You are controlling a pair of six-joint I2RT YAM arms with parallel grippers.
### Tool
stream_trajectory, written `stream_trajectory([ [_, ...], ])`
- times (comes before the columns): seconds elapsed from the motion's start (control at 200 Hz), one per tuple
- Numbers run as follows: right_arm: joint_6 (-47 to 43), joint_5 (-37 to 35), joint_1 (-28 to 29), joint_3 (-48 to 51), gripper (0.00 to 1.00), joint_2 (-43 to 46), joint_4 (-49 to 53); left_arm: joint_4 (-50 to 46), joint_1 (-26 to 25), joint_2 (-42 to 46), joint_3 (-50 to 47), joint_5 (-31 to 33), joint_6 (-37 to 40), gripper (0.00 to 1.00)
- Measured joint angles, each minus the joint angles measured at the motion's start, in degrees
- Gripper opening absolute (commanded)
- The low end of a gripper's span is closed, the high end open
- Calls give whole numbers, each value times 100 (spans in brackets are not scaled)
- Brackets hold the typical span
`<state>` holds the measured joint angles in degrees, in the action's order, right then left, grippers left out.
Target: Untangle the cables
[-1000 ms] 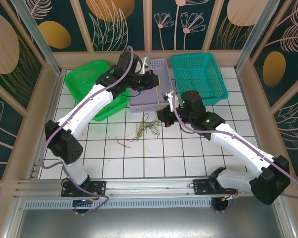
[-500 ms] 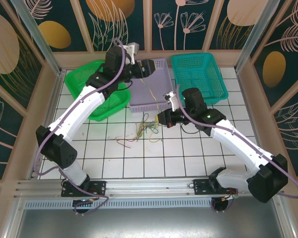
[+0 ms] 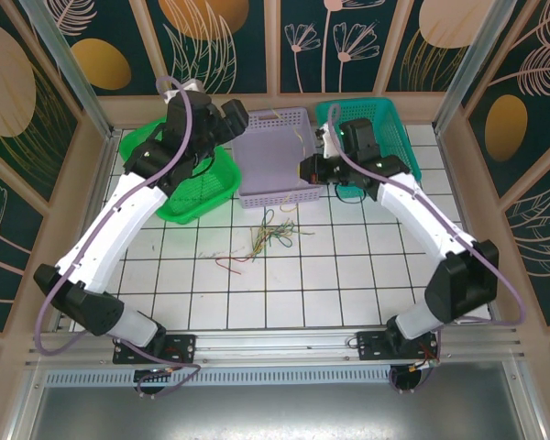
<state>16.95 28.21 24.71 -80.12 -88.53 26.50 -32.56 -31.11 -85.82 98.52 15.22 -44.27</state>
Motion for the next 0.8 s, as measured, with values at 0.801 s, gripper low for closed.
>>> stream_trajectory([
  [0.801, -2004, -1519, -103, -2677, 0, -3777, 378, 846, 0, 2435, -3541, -1228, -1696, 66],
])
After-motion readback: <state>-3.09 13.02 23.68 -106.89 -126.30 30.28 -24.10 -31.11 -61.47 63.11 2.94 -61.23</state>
